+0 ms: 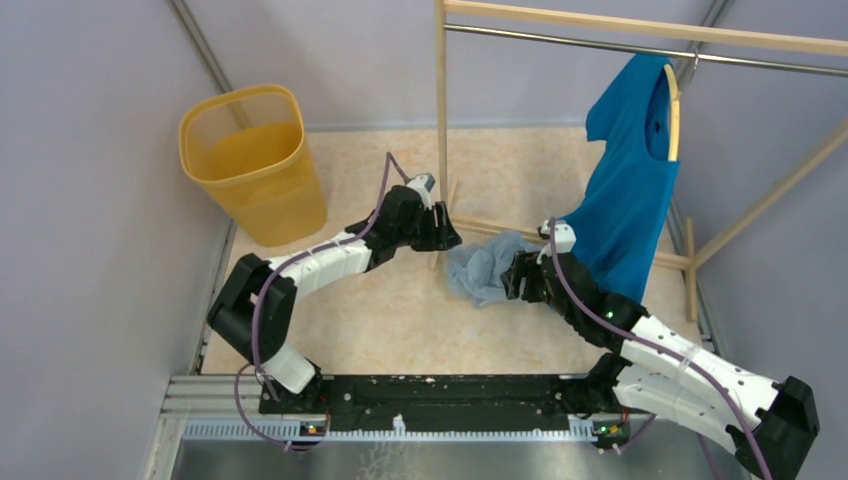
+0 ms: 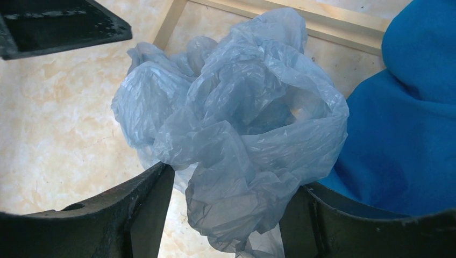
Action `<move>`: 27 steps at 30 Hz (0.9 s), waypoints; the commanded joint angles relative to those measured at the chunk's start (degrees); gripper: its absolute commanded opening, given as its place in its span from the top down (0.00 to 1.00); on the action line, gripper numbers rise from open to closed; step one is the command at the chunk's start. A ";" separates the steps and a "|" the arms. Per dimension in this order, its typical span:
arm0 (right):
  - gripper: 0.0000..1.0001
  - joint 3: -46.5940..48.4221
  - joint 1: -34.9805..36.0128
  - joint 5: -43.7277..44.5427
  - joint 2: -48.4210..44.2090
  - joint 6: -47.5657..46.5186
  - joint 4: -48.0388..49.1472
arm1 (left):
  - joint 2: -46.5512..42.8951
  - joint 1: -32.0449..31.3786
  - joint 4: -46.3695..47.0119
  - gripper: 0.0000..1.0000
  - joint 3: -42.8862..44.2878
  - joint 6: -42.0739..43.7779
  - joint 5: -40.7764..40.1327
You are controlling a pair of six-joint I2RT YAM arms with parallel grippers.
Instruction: Put the trash bags into the trash bin
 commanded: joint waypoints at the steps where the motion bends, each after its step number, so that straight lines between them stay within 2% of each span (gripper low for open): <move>1: 0.34 0.27 -0.28 2.11 -1.02 -1.84 1.27 | 4.26 -2.08 0.49 0.41 2.92 2.60 -3.91; 4: 0.33 0.35 -0.34 1.99 -1.63 -2.20 1.30 | 5.85 -3.67 0.29 0.48 2.99 2.92 -5.84; 9: 0.33 0.27 -0.32 1.83 -2.28 -2.36 1.26 | 6.25 -4.20 0.71 0.66 2.59 2.69 -6.55; 12: 0.33 0.66 -0.29 1.49 -2.22 -2.35 0.73 | 4.82 -4.20 -0.50 0.84 3.20 4.10 -9.71; 14: 0.33 1.44 -0.32 1.10 -2.29 -2.46 -0.13 | 2.72 -4.14 -4.43 0.97 4.07 5.60 -12.50; 15: 0.33 2.15 -0.27 0.92 -2.37 -2.48 -0.73 | 1.20 -4.20 -5.87 1.00 4.24 6.68 -13.84; 19: 0.27 4.11 -0.30 0.76 -3.21 -3.35 -2.58 | -9.61 -4.12 -11.49 1.00 1.47 10.26 -19.43; 23: 0.21 5.14 -0.31 0.27 -3.37 -4.06 -2.48 | -20.76 -4.04 -15.76 1.00 -5.33 10.20 -27.24; 27: 0.17 6.72 -0.32 -2.07 -1.49 -3.83 -1.42 | -29.77 -4.03 -14.38 1.00 -13.67 9.13 -24.38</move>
